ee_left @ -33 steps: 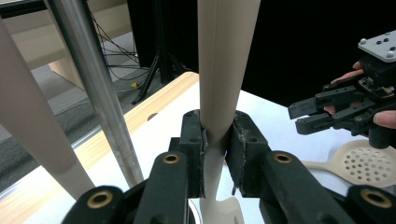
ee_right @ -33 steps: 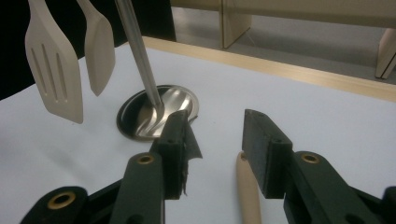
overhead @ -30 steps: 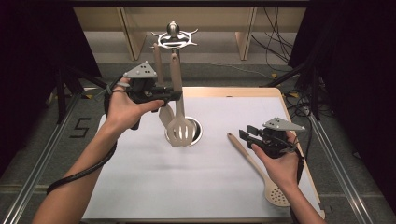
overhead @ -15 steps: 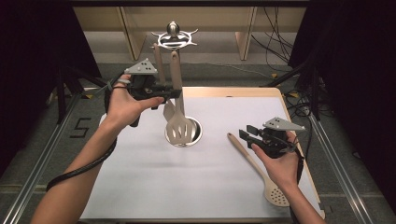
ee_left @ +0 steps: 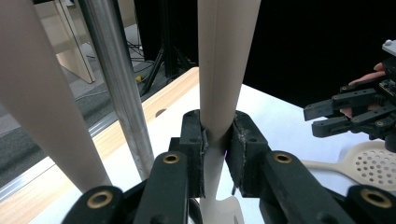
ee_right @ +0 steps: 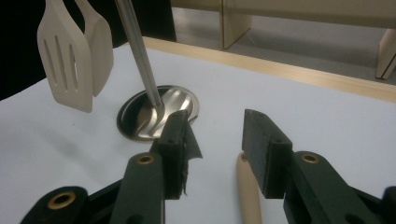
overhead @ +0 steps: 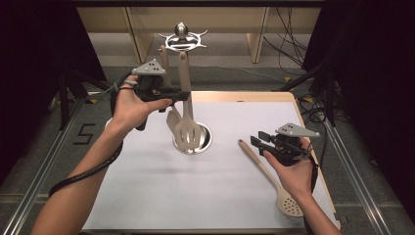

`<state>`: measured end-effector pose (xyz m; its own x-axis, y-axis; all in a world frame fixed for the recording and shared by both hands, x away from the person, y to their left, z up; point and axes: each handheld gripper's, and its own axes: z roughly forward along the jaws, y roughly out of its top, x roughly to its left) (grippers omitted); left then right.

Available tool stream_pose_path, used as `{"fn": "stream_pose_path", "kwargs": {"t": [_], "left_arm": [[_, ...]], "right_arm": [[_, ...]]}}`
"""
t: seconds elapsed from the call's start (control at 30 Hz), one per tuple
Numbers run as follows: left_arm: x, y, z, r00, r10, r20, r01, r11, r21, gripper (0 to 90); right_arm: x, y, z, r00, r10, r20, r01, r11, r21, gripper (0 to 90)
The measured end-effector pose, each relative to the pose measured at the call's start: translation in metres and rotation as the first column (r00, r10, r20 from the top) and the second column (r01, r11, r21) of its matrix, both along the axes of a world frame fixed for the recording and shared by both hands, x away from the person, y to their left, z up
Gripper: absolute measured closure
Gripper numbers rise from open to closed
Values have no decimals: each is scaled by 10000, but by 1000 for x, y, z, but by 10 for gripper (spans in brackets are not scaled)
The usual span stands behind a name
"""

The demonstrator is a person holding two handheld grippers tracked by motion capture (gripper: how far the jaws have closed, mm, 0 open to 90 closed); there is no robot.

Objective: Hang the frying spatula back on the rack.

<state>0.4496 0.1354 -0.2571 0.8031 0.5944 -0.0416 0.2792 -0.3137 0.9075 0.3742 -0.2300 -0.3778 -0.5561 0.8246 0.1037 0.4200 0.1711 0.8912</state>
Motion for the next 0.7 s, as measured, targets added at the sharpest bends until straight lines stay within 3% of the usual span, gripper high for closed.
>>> {"fn": "stream_pose_path", "kwargs": {"t": [0.17, 0.37, 0.4, 0.47, 0.5, 0.53, 0.7], "left_arm": [[3, 0, -2, 9999, 95, -86, -95, 10000, 6, 761], [5, -1, -3, 9998, 121, -134, -122, 9999, -33, 761], [6, -1, -3, 9998, 136, -139, -136, 9999, -43, 761], [8, -1, -5, 9998, 102, -168, -105, 9998, -151, 760], [8, -1, -5, 9996, 178, -227, -179, 9998, -48, 760], [9, -1, -6, 9996, 177, -226, -180, 9998, -127, 760], [11, -1, -6, 9997, 116, -234, -120, 9998, -180, 759]], "right_arm": [[1, 1, -1, 10000, 65, -30, -65, 9999, 154, 619], [0, -1, 0, 10000, -32, 36, 32, 9999, -151, 619], [0, 0, 0, 10000, 13, -93, -14, 10000, -15, 619], [0, -1, 1, 10000, -27, 66, 28, 9999, -162, 619], [0, 0, 0, 10000, 6, 83, -7, 10000, 96, 619], [-2, 1, 1, 9997, -103, -205, 110, 9994, 333, 619], [-1, 0, 1, 9997, -179, -176, 183, 9996, 218, 619]]}}
